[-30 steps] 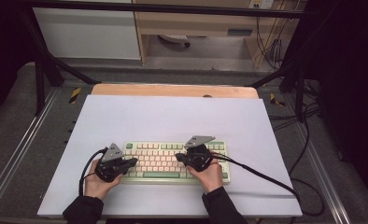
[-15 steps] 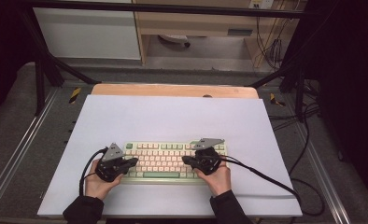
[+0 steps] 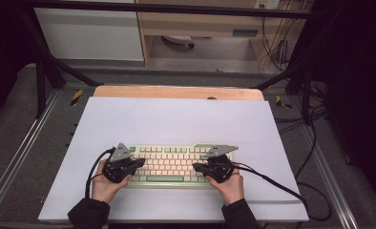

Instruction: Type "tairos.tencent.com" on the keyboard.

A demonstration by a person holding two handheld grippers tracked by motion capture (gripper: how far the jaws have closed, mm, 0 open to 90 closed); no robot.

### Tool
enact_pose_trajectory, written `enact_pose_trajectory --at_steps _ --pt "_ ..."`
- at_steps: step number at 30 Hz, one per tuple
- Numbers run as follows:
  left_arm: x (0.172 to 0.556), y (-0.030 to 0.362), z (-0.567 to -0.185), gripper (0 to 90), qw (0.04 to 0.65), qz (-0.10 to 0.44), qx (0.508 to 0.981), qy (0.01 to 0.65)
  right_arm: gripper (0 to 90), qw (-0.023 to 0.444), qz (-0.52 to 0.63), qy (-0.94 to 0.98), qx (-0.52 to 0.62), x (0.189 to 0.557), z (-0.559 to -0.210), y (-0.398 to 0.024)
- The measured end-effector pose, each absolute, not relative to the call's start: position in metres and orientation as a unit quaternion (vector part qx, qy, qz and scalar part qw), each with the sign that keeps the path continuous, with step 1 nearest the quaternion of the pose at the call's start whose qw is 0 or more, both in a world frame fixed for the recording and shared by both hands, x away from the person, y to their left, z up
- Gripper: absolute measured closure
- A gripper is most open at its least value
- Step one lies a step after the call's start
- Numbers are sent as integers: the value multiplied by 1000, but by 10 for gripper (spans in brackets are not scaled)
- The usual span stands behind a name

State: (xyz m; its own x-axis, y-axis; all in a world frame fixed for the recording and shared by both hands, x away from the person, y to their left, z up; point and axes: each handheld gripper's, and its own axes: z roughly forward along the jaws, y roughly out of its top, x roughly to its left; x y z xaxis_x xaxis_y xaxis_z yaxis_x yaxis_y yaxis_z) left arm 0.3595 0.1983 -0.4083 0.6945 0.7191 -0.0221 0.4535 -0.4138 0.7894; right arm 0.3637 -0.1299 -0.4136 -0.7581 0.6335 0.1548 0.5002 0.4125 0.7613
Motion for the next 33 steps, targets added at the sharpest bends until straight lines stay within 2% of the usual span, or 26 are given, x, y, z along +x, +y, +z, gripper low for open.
enact_pose_trajectory --at_steps 17,33 --pt "376 167 -415 898 399 160 831 354 900 75 424 836 341 358 -419 -138" --pt "380 162 -426 898 389 162 835 355 900 71 423 838 338 358 -421 -137"
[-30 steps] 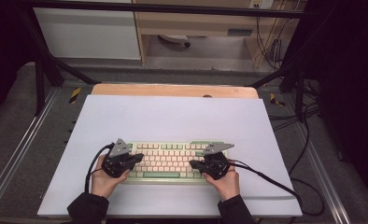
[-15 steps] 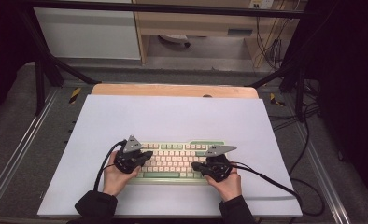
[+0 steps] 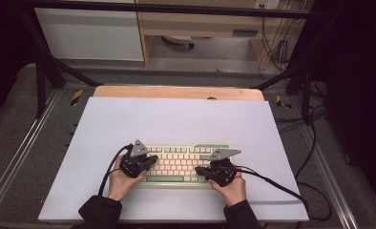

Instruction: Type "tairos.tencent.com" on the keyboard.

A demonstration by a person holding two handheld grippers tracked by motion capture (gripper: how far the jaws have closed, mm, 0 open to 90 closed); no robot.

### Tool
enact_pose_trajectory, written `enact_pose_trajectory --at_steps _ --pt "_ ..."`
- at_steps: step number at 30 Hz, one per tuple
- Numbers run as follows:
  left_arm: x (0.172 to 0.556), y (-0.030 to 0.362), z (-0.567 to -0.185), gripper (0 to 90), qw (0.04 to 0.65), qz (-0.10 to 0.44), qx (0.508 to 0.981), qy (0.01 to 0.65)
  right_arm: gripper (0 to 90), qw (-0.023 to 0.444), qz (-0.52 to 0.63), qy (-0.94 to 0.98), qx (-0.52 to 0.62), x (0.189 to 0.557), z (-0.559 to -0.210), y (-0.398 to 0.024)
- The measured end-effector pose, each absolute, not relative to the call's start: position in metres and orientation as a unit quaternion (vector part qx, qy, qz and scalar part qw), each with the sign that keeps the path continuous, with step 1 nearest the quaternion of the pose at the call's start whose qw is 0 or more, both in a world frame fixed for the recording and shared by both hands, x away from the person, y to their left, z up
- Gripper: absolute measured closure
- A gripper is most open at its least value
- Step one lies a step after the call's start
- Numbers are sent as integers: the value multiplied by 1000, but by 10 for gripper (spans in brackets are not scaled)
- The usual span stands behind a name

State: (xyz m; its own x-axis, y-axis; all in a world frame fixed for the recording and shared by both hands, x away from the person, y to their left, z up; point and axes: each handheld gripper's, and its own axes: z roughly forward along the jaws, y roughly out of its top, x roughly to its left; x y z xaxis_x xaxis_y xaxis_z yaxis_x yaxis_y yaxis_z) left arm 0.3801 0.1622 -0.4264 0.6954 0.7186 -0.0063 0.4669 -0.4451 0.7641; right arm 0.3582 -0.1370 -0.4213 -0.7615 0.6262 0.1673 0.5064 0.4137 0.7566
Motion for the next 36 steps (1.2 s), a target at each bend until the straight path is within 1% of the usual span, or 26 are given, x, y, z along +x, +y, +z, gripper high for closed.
enact_pose_trajectory --at_steps 13,20,29,36 --pt "380 161 -431 898 388 162 837 350 900 70 424 837 340 358 -421 -138" --pt "377 163 -427 898 394 162 836 347 900 71 426 836 339 358 -420 -139" --pt "369 170 -422 898 399 164 836 340 900 75 431 832 341 357 -416 -140" --pt "362 183 -418 898 405 164 832 341 900 78 433 830 343 358 -414 -140"
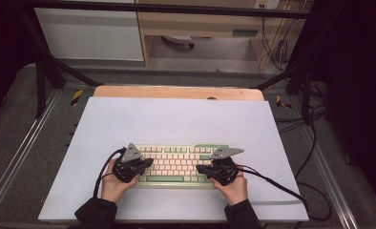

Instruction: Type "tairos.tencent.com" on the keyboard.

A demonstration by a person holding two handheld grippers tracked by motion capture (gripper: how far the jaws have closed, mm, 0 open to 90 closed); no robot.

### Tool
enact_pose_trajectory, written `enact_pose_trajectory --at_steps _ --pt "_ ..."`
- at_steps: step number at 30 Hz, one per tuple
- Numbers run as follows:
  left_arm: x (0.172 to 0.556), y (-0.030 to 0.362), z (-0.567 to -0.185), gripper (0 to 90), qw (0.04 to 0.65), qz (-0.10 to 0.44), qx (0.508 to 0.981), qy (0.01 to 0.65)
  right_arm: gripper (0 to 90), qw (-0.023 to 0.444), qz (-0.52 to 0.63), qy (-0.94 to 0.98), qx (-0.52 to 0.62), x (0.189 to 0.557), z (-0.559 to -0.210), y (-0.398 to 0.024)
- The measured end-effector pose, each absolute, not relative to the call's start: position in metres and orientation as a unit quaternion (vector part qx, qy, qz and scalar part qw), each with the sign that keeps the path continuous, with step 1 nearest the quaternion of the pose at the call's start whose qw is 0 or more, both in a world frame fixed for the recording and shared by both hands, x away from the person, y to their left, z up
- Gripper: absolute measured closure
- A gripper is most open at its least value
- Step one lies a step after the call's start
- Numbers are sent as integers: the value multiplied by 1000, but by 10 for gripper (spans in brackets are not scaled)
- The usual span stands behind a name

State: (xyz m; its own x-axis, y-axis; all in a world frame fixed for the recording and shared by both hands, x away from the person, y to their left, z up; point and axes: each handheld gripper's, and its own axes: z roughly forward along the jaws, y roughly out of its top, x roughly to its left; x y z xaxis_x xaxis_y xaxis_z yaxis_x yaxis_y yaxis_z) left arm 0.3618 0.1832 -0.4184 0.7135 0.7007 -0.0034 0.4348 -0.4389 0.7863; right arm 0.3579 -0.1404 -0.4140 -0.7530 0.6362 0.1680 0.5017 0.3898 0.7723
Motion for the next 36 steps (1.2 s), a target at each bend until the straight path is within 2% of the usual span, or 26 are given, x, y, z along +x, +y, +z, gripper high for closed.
enact_pose_trajectory --at_steps 23,36 --pt "345 224 -421 898 414 165 820 360 900 77 440 825 346 373 -407 -112" --pt "345 228 -421 898 418 166 817 362 900 80 432 828 348 386 -415 -95"
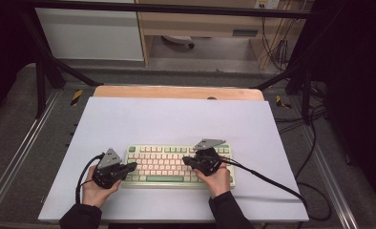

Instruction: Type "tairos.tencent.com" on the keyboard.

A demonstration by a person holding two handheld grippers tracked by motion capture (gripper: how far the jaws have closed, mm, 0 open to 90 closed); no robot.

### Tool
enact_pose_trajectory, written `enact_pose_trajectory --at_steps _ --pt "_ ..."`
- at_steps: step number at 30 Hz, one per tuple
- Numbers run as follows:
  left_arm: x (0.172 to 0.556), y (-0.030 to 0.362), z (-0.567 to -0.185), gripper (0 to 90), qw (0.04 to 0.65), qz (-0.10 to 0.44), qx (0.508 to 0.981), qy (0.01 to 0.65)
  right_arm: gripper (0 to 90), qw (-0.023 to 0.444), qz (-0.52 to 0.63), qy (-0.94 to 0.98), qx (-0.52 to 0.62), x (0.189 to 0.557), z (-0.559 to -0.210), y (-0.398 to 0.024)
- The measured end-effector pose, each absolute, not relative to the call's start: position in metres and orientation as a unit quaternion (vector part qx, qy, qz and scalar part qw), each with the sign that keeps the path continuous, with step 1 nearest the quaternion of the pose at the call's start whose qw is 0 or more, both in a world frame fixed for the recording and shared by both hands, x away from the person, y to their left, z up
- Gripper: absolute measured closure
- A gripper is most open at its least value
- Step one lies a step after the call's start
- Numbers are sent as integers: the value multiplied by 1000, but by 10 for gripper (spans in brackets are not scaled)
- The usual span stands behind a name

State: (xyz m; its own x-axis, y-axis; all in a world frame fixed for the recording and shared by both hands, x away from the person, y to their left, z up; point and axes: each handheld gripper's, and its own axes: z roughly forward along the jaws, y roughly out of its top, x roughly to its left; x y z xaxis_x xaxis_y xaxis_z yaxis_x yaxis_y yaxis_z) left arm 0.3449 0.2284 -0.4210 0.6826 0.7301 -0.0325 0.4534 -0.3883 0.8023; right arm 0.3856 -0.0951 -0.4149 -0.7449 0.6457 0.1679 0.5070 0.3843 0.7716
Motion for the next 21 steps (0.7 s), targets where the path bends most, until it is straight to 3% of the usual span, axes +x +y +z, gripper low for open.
enact_pose_trajectory --at_steps 21 --pt "345 227 -423 898 414 164 820 361 900 82 416 833 354 394 -430 -87"
